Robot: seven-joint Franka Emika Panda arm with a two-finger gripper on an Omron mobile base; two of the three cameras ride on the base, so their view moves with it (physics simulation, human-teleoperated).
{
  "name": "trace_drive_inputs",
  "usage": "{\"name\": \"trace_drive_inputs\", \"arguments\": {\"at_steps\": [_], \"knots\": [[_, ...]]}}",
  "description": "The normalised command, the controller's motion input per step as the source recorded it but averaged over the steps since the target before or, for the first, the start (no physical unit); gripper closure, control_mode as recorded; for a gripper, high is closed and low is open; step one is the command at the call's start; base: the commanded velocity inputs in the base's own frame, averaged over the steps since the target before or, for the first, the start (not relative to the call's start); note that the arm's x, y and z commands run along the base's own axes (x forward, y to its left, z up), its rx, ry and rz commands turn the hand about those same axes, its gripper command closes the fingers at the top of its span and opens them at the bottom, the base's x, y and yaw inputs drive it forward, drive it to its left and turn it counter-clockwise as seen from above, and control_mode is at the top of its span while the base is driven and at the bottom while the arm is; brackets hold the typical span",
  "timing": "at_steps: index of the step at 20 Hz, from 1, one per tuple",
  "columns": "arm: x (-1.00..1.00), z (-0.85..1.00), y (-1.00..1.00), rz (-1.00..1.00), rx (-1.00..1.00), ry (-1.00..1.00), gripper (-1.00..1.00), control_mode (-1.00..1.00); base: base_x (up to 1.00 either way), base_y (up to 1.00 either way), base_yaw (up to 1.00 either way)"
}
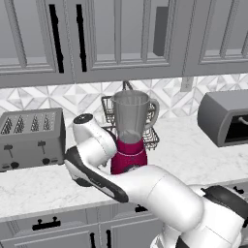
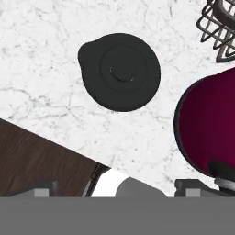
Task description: Close the lid blender by securely placing the lid on top.
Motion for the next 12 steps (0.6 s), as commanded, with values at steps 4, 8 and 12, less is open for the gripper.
{"name": "trace_drive_inputs", "arguments": {"at_steps": [4,8,12], "knots": [[0.46,-0.32,0.18,0.0,-0.01,0.0,-1.0,-1.0,0.0,0.0,0.0],[0.44,-0.33,0.08,0.0,0.0,0.0,-1.0,-1.0,0.0,0.0,0.0],[0.31,-0.55,0.06,0.0,0.0,-0.04,-1.0,-1.0,0.0,0.0,0.0]]}}
